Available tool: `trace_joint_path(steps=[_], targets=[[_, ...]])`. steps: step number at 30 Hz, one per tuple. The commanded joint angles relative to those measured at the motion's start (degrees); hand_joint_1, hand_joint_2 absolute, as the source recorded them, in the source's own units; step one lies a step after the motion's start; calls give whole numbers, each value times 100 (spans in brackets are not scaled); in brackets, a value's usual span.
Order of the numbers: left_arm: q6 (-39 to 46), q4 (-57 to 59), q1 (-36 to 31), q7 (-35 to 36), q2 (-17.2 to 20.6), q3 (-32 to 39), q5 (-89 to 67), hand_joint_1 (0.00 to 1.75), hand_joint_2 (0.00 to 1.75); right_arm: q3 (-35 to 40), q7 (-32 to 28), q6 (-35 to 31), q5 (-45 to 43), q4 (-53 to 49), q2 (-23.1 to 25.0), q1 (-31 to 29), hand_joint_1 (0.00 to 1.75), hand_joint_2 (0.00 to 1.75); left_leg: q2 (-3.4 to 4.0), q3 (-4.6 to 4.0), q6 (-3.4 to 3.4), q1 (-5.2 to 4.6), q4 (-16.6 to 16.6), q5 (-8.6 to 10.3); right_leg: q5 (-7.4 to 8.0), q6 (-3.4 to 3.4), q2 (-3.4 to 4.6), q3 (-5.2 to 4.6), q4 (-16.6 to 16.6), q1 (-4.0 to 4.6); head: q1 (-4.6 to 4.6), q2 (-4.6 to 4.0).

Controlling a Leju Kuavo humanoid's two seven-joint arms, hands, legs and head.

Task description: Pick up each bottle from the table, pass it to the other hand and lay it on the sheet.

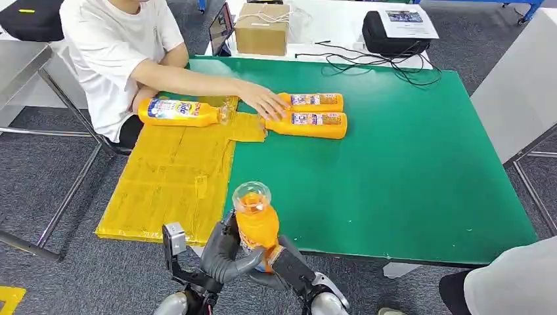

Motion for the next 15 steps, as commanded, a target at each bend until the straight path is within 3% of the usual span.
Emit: trace_joint_path(steps=[1, 6, 15], targets=[[257, 153, -22, 22, 109, -65, -206, 175, 175, -79, -100, -279, -300, -305, 326, 4, 0, 0, 5, 21, -11, 8, 1, -13, -9, -12, 18, 15, 2, 6, 0, 0], [1496, 216, -94, -24, 139, -255, -1696, 175, 175, -308, 77, -500, -574, -980, 313, 179, 0, 0, -5, 6, -6, 5, 0, -3, -4, -7, 4, 3, -1, 5, 2, 0], [1469, 295, -76, 100, 79, -99, -1324, 175, 175, -256, -48, -778, -477, -1022, 316, 231, 0, 0, 0, 22, -12, 6, 0, -12, -9, -13, 15, 19, 1, 4, 0, 0]])
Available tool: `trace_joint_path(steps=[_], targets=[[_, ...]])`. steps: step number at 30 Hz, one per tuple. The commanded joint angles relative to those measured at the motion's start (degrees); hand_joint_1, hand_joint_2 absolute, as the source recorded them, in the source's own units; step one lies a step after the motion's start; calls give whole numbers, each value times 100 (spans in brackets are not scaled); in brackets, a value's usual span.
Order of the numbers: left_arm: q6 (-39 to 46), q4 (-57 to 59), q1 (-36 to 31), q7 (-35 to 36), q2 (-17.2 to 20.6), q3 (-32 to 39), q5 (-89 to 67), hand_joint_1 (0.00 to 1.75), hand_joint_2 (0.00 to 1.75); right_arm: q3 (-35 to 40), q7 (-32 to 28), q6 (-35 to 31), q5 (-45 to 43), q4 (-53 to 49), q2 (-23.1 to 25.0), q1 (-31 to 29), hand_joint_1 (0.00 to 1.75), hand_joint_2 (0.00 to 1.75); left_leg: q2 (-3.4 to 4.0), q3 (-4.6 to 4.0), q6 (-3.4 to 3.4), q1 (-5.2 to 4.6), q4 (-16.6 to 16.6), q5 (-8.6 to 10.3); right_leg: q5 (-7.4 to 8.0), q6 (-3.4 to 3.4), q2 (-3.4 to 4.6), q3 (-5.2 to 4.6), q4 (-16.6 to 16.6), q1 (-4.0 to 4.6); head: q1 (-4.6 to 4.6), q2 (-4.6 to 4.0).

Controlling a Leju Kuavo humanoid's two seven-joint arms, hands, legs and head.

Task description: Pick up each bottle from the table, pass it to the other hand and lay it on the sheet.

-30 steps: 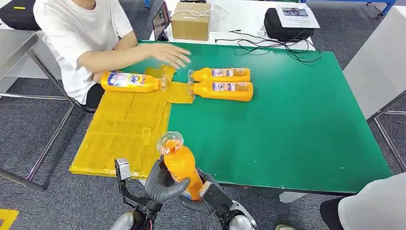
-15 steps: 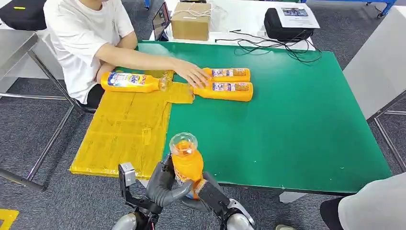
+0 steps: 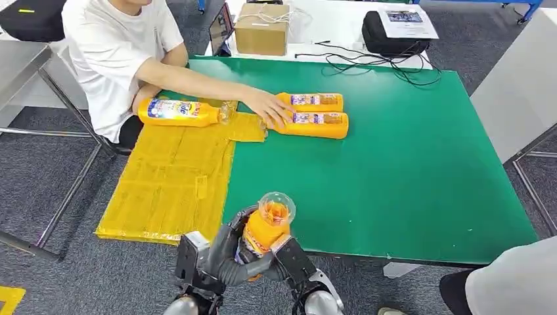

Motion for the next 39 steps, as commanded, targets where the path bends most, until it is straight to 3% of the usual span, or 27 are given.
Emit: trace_joint_path(steps=[1, 12, 20, 29, 36, 39], targets=[[125, 333, -100, 162, 76, 165, 307, 175, 175, -31, -191, -310, 63, -267, 25, -67, 0, 0, 2, 22, -11, 6, -3, -9, -7, -11, 15, 18, -2, 5, 0, 0], [467, -37, -246, 142, 10, 916, 191, 175, 175, -163, -376, -705, -48, -418, 135, -16, 0, 0, 4, 23, -14, 10, 1, -10, -7, -15, 20, 19, 1, 9, 2, 0], [1180, -172, -370, -94, 11, 1517, -646, 175, 175, -223, -535, -938, -61, -488, 164, 48, 0, 0, 12, 13, -10, 7, -3, -4, -1, -10, 21, 7, 0, 7, 4, 0], [1441, 75, -709, -137, -76, 1899, -987, 175, 175, -439, -630, -1337, 4, -559, 181, 63, 0, 0, -8, 8, -5, 8, -3, 7, -2, -8, -3, 5, 0, 6, 0, 0], [1497, 289, -826, -117, -155, 2006, -916, 175, 175, -600, -562, -1283, -236, -502, 237, 57, 0, 0, -9, 24, -12, 13, 0, -3, -8, -15, 4, 22, 0, 12, -2, 0], [1996, 604, -1016, -332, -159, 1977, -1389, 175, 175, -649, -559, -1221, -287, -474, 228, 38, 0, 0, -12, 15, -7, 8, -5, 5, -3, -10, -6, 13, -3, 8, -2, 0]])
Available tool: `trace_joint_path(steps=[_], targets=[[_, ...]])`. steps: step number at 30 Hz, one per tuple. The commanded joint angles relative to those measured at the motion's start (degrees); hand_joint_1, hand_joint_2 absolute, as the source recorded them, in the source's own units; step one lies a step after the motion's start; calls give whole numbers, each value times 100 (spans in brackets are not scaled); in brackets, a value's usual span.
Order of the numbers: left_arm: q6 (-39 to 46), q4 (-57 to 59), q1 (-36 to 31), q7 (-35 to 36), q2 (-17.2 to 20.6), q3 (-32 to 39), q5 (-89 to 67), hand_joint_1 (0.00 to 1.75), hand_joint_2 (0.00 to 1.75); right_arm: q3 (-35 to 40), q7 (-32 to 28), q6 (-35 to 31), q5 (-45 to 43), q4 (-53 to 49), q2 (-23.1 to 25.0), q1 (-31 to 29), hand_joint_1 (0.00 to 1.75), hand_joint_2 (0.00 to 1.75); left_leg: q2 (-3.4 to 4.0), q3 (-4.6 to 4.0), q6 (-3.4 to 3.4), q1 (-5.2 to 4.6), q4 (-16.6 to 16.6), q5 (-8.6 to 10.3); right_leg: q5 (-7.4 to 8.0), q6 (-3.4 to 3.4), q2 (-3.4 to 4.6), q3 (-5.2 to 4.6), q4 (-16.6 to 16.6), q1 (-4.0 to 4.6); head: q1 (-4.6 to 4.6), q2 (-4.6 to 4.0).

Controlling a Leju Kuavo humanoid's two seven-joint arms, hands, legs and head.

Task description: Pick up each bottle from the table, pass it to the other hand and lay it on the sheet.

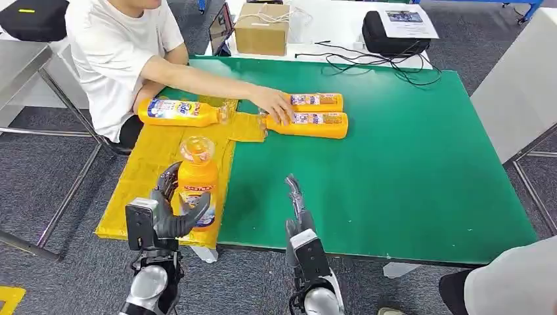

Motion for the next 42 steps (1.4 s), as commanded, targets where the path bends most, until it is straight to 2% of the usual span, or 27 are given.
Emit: trace_joint_path(steps=[1, 4, 7, 8, 11, 15, 20, 24, 27, 31, 37, 38, 40, 42], targets=[[536, 899, -575, -189, -81, 252, -384, 175, 175, -350, 37, 102, -264, 108, -15, -100, 0, 0, -18, 21, -9, 6, -5, -5, -9, -10, -4, 24, -3, 4, -2, 0], [536, 899, -575, -189, -81, 252, -384, 175, 175, -350, 37, 102, -264, 108, -15, -100, 0, 0, -11, 17, -7, 6, -3, -5, -6, -8, 2, 20, -4, 4, -2, 0], [1001, 1100, -720, -264, -40, 232, -992, 175, 175, -361, 24, 168, -290, 93, -3, -107, 0, 0, -17, 33, -12, 11, 0, -13, -15, -13, 3, 37, -1, 8, 0, 0], [1356, 1305, -844, -176, -13, 256, -1468, 175, 175, -369, 6, 214, -321, 90, 10, -118, 0, 0, -19, 27, -11, 10, 2, -11, -13, -12, -1, 32, 0, 7, -2, 0], [1596, 2107, -1342, 126, 80, 309, -2461, 175, 175, -327, 12, 341, -341, 182, 38, -213, 0, 0, -23, 32, -15, 13, -1, -8, -12, -16, -2, 38, -1, 10, 0, 0], [1027, 2911, -1860, 455, 172, 79, -3002, 175, 175, -315, 24, 489, -415, 262, 82, -285, 0, 0, -23, 24, -14, 10, -2, -1, -7, -15, -6, 30, 0, 7, 0, 0], [932, 2923, -1889, 522, 176, 27, -3108, 175, 175, -322, 28, 526, -437, 244, 79, -273, 0, 0, -4, 14, -6, 3, -5, 3, -1, -6, 5, 16, -3, 1, 0, 0], [-83, 3334, -2256, 867, 479, -295, -3505, 175, 175, -358, 46, 687, -488, 250, 88, -282, 0, 0, -14, 29, -14, 9, -2, -5, -9, -13, 2, 32, -1, 6, 0, 0], [-188, 3855, -2702, 1236, 706, -527, -4228, 175, 175, -370, 44, 754, -503, 259, 115, -304, 0, 0, -9, 11, -10, 6, -2, 3, -1, -8, 0, 15, -1, 5, 0, 0], [-742, 4410, -3169, 1481, 646, -559, -4469, 175, 175, -383, 53, 820, -534, 287, 166, -343, 0, 0, -17, 10, -14, 11, 7, 1, -4, -13, 0, 13, 7, 9, 0, 0], [-743, 4923, -3571, 1860, 658, -771, -5030, 175, 175, -375, 55, 893, -579, 365, 194, -404, 0, 0, -5, 18, -12, 12, 5, -1, -5, -11, 12, 20, 4, 8, -2, 0], [-705, 5028, -3691, 1939, 628, -767, -5112, 166, 175, -369, 53, 908, -590, 389, 204, -417, 0, 0, -10, 12, -11, 11, 5, 2, -3, -9, 5, 17, 3, 8, 0, 0], [-723, 5030, -3734, 1938, 618, -763, -5110, 166, 175, -365, 53, 910, -590, 394, 210, -420, 0, 0, -16, 18, -14, 13, 6, 0, -8, -12, 1, 24, 7, 9, 0, 0], [-718, 5088, -3778, 1954, 614, -817, -5201, 145, 175, -364, 50, 921, -601, 420, 216, -430, 0, 0, -6, 10, -10, 8, 0, 6, 1, -7, 5, 14, 2, 5, 0, 0]])
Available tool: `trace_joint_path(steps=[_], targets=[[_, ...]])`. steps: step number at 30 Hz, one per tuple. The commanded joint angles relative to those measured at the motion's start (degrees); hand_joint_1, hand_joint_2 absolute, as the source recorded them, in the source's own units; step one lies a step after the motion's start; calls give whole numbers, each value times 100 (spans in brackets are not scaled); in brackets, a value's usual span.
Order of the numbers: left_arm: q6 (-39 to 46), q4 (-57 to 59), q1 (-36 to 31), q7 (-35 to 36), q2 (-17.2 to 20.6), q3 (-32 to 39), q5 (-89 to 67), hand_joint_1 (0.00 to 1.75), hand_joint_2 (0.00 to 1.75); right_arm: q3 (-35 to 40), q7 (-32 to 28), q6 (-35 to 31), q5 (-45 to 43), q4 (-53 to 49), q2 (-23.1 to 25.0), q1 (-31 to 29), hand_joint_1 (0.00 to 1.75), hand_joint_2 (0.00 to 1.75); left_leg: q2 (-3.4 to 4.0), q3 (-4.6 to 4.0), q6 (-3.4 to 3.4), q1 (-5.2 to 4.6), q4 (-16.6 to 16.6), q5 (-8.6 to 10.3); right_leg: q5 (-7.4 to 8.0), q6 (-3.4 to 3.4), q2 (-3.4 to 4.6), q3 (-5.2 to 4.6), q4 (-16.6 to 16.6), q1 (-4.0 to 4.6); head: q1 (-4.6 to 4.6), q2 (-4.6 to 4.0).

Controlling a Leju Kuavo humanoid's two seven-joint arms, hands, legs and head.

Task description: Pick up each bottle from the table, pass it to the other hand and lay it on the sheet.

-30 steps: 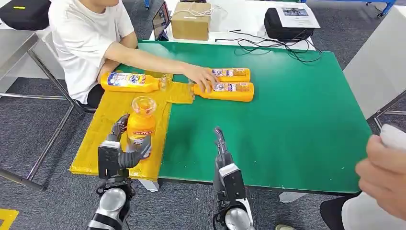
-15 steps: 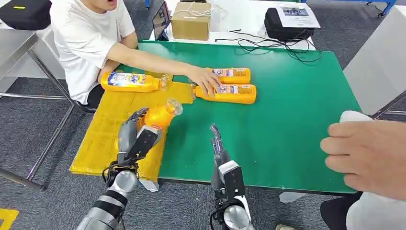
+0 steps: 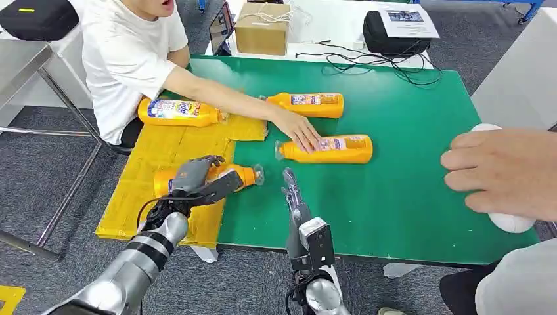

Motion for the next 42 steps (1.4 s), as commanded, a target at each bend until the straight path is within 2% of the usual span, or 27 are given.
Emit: trace_joint_path(steps=[1, 2, 3, 5, 6, 8, 10, 12, 17, 21, 24, 27, 29, 39, 40, 42], targets=[[61, 1196, -876, 184, 74, -407, -327, 98, 175, -99, 11, 77, -83, 431, 8, -292, 0, 0, -2, 21, -11, 11, 3, -9, -6, -12, 13, 21, 0, 9, 0, 0], [82, 1238, -902, 150, 32, -431, -405, 89, 175, -78, 10, 94, -88, 459, 17, -298, 0, 0, -2, 16, -9, 9, 1, -6, -3, -10, 10, 18, -2, 7, 0, 0], [112, 1235, -893, 91, -25, -419, -418, 70, 175, -56, 6, 110, -99, 488, 25, -299, 0, 0, -4, 10, -7, 6, 0, -3, -2, -7, 6, 11, -1, 5, 0, 0], [199, 1198, -819, 30, -84, -536, -551, 72, 175, -44, -5, 123, -126, 505, 34, -285, 0, 0, -6, 12, -7, 6, 0, -3, -3, -8, 4, 12, -2, 6, 0, 0], [205, 1192, -786, 20, -104, -601, -616, 44, 175, -45, -10, 125, -136, 507, 36, -280, 0, 0, -4, 11, -6, 5, -2, -2, -2, -6, 4, 10, -3, 5, 0, 0], [192, 1169, -720, -9, -142, -680, -695, 26, 175, -43, -16, 136, -155, 510, 37, -282, 0, 0, -9, 19, -8, 6, 0, -7, -7, -8, 4, 20, -3, 5, 0, 0], [297, 1132, -690, 19, -159, -820, -831, 0, 175, -46, -21, 145, -175, 501, 43, -280, 0, 0, -8, 27, -9, 7, -1, -11, -11, -10, 7, 26, -2, 6, 0, 0], [327, 1095, -674, 19, -191, -851, -867, 0, 175, -42, -21, 150, -178, 494, 44, -279, 0, 0, -4, 15, -5, 5, -1, -6, -5, -5, 5, 15, -3, 4, 0, 0], [1607, 433, -528, 49, -388, -869, -1246, 0, 175, 76, -115, 191, -309, 772, -79, -441, 0, 0, -10, 11, -6, 5, 0, -5, -6, -6, 1, 15, -2, 4, 0, 0], [2510, 102, -516, 101, -387, -828, -1737, 0, 175, 183, -255, 198, -411, 935, -75, -562, 0, 0, -2, 3, -6, 5, 1, -3, -1, -6, 6, 6, -3, 5, 0, 0], [2516, -20, -459, -19, -387, -704, -1752, 0, 175, 221, -265, 176, -440, 933, -72, -576, 0, 0, 3, 9, -8, 7, 1, -6, -2, -8, 14, 11, -3, 7, -2, 0], [2516, -695, -108, -786, -599, -259, -1135, 0, 175, 250, -282, 115, -488, 890, -105, -543, 0, 0, 2, 30, -14, 12, 4, -17, -12, -15, 23, 29, 0, 10, -2, 0], [2368, -1152, 103, -1070, -651, -330, -506, 0, 175, 248, -291, 66, -508, 852, -133, -491, 0, 0, -3, 13, -8, 7, 2, -10, -7, -8, 11, 16, -2, 7, -2, 0], [2328, -1245, 146, -1021, -620, -368, -496, 0, 175, 250, -294, 67, -510, 843, -141, -490, 0, 0, -2, 12, -9, 6, 0, -8, -5, -8, 10, 14, -4, 5, 0, 0], [2302, -1276, 166, -1058, -660, -309, -294, 0, 175, 248, -294, 64, -512, 848, -139, -492, 0, 0, 1, 10, -8, 4, -1, -7, -3, -7, 12, 10, -3, 4, -2, 0], [1470, -2092, 611, -1986, -882, -59, 2071, 0, 175, 192, -328, -124, -501, 829, -139, -423, 0, 0, -3, 13, -9, 6, 0, -9, -6, -8, 9, 15, -4, 5, 0, 0]])
